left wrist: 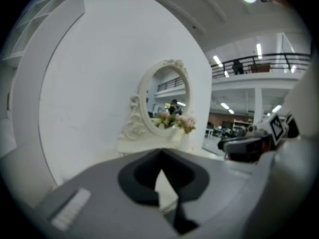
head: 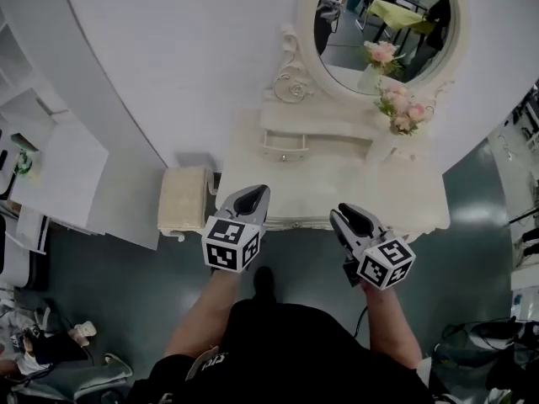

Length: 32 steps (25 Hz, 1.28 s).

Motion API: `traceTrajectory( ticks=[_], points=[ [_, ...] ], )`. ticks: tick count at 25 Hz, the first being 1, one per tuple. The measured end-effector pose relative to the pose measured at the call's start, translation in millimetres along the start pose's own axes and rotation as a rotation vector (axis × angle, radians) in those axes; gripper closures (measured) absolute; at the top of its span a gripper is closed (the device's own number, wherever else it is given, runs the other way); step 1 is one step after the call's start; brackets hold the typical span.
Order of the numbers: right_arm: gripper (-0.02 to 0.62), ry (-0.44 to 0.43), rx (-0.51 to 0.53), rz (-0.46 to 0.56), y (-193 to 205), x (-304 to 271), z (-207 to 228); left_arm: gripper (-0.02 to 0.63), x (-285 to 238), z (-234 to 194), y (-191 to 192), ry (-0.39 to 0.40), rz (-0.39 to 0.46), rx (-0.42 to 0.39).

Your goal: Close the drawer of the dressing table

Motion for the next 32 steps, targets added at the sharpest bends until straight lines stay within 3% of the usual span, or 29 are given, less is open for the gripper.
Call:
traceTrajectory(
  ticks=[5, 12, 21, 27, 32],
  points=[
    [0.503, 0.005, -0.002, -0.002, -20.8, -53.8, 19.7, 0.595, -39.8, -31.7, -6.1, 0.051, -0.044, -0.01],
    [0.509, -0.001, -0.048, -0.014, -20.9, -94.5, 38.9, 0.592, -84.7, -51.8, -1.8, 0.085, -0.108, -0.032],
    [0.518, -0.018, -0.078, -0.028, -26.2, -101.2, 94.4, 0.56, -136.0, -47.4, 10.1, 0.042, -0.181, 0.024],
    [0.518, -0.113, -0.102, -0.035, -25.6, -106.6, 116.7, 0.54, -165.1, -37.9, 25.9, -0.018, -0.23, 0.041],
    [0.522, -0.172, -0.114, -0.064, -15.7, -111.4, 131.7, 0.525, -186.4, -33.2, 55.7, -0.042, -0.296, -0.001]
  ],
)
Point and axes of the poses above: the fingertips, and each gripper's own axes: x backward along the fingers, z to its right, y out of its underside, the point moved 4 cm from there along x, backward along the fingers, and after that the axes turned 6 degrees about -y, right-handed, at the moved point
